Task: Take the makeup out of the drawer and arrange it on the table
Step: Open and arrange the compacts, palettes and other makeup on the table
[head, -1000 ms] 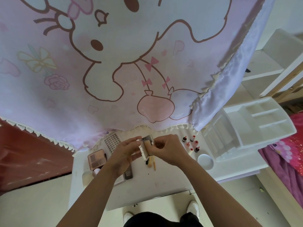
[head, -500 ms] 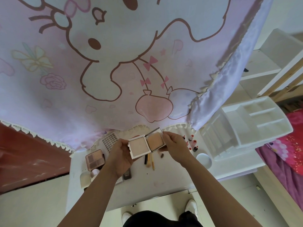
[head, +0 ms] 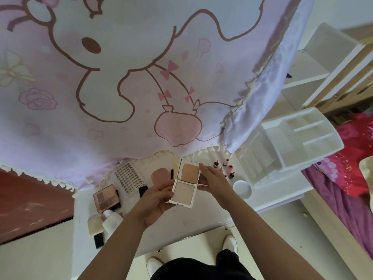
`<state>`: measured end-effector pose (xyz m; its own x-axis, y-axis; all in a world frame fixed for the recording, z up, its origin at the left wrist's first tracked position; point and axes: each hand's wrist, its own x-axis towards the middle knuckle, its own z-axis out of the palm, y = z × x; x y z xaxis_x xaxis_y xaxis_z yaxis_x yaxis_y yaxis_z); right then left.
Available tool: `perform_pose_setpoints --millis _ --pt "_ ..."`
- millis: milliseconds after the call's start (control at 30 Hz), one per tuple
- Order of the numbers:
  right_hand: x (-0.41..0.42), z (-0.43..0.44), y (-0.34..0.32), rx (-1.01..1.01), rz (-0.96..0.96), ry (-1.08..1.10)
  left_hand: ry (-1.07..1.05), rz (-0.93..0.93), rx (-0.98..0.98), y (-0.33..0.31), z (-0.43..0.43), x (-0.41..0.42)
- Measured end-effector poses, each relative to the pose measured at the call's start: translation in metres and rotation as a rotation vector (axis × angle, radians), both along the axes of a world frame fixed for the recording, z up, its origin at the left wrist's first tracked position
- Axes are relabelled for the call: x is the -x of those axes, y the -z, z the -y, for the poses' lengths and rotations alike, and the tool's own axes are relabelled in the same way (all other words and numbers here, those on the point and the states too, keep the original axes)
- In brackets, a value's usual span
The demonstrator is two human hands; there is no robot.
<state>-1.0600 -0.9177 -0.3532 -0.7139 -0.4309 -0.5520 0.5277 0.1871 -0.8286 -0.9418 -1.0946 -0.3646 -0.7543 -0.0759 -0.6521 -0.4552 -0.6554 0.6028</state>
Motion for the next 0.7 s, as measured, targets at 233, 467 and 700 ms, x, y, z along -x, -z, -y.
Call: perform_pose_setpoints --millis 233,467,700 --pt "-0.017 -0.043 0.034 -0.163 -0.083 0.023 0.205 0.097 0.125 0.029 -0.041 0.005" --pt "-0.022 -0.088 0.075 -0.354 -0.001 0.002 0.264 0.211 0.105 0.068 -0.09 0.017" --pt "-0.012 -0.114 0.091 -0.467 0.093 0.017 0.155 0.327 0.112 0.105 -0.133 0.04"
